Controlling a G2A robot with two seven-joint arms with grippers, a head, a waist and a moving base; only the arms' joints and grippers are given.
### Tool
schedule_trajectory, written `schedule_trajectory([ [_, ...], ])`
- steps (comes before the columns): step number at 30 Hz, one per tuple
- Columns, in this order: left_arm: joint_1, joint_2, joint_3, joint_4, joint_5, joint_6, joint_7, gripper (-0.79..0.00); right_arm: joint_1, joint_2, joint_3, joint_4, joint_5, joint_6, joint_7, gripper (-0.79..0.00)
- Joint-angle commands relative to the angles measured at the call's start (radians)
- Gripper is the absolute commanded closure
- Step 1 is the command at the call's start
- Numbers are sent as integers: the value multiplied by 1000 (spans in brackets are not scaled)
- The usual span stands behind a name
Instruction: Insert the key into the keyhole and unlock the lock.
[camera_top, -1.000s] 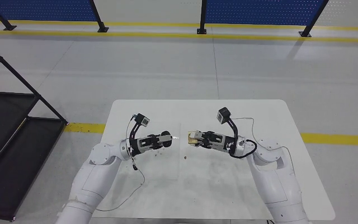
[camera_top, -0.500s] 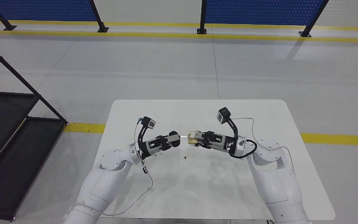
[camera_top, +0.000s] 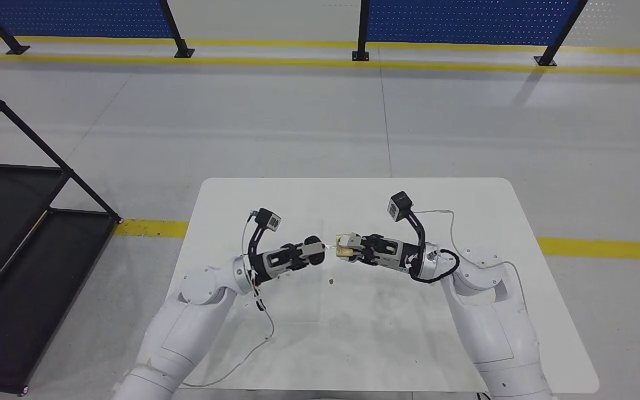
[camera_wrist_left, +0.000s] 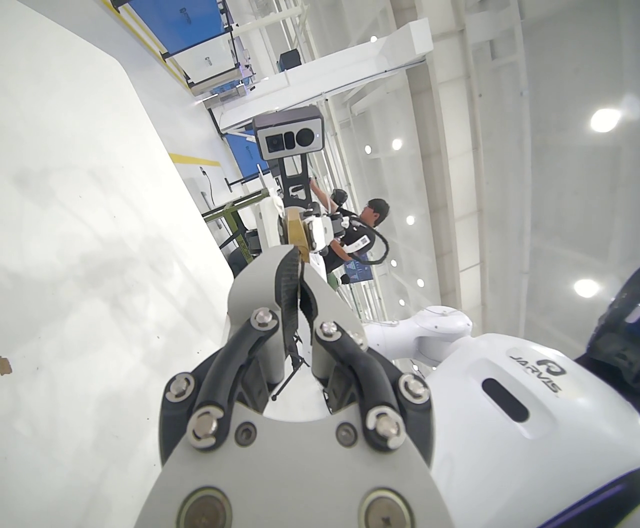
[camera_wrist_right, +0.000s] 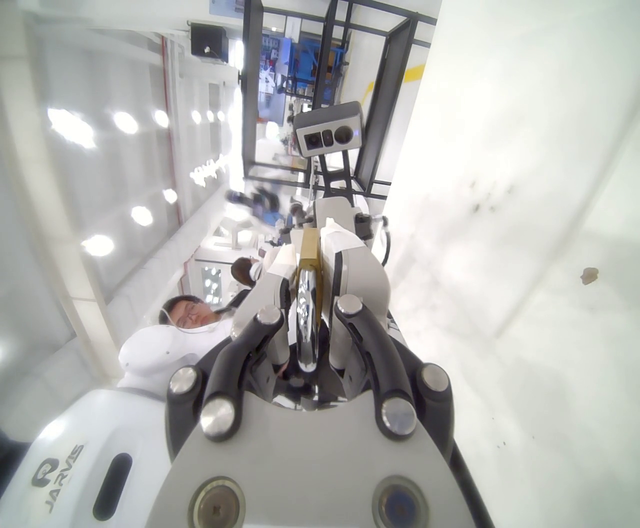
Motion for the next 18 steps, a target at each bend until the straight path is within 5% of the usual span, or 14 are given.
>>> schedule_trajectory([
  [1,-3,0,4,2,5,0,3,0,0,0,0,0,0,0,0,0],
  [11,-19,1,22,11,2,1,10,0,0,0,0,0,0,0,0,0],
  [18,17,18,-41,-20,0,-15,-25,0,0,0,0,0,0,0,0,0],
])
